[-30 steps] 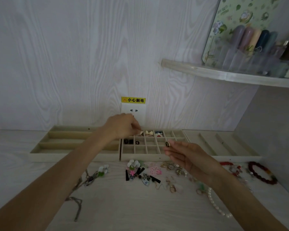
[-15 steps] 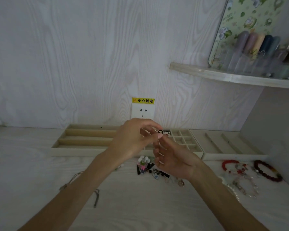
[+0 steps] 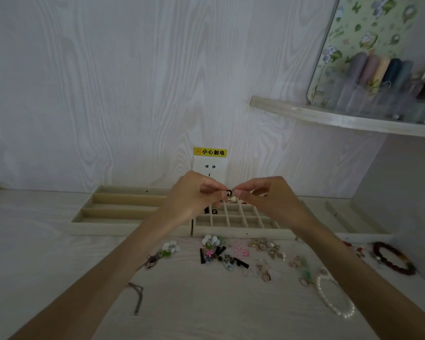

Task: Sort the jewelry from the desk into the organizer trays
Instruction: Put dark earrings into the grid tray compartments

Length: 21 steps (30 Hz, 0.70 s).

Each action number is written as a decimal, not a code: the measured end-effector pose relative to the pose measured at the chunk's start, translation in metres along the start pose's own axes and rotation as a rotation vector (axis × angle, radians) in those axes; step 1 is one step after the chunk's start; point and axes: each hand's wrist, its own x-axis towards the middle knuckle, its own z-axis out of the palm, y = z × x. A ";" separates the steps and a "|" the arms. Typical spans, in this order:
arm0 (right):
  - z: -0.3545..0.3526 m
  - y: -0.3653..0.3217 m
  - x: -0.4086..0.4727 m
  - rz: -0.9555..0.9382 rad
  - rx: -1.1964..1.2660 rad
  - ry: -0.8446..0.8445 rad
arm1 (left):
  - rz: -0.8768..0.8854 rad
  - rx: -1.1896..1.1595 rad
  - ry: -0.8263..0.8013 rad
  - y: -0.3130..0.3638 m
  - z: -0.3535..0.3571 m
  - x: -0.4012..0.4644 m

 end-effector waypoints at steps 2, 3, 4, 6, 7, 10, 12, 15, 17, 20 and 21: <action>-0.001 0.001 0.012 -0.063 -0.134 -0.009 | 0.006 0.012 -0.005 -0.003 0.000 0.009; -0.001 0.002 0.018 -0.071 -0.177 -0.007 | 0.009 0.020 -0.001 -0.004 0.000 0.012; 0.000 0.002 0.023 -0.075 -0.201 0.000 | 0.008 0.025 0.001 -0.005 0.000 0.016; 0.001 0.005 0.033 -0.081 -0.225 0.015 | 0.009 0.038 -0.011 -0.007 -0.002 0.023; 0.001 0.007 0.037 -0.081 -0.238 0.023 | 0.011 0.076 -0.019 -0.009 -0.004 0.026; 0.000 0.019 0.052 -0.056 -0.292 0.037 | 0.023 0.491 -0.031 -0.015 -0.013 0.041; 0.002 0.026 0.061 -0.025 -0.349 -0.015 | 0.045 0.742 -0.105 -0.016 -0.014 0.052; 0.013 0.036 0.073 0.008 -0.438 -0.111 | 0.049 0.877 -0.269 -0.020 0.000 0.068; 0.021 0.041 0.077 0.010 -0.493 -0.138 | 0.034 0.928 -0.319 -0.026 0.010 0.076; 0.029 0.047 0.080 -0.025 -0.573 -0.161 | 0.015 0.945 -0.290 -0.034 0.020 0.083; 0.030 0.048 0.080 -0.036 -0.593 -0.176 | 0.020 0.958 -0.269 -0.034 0.022 0.085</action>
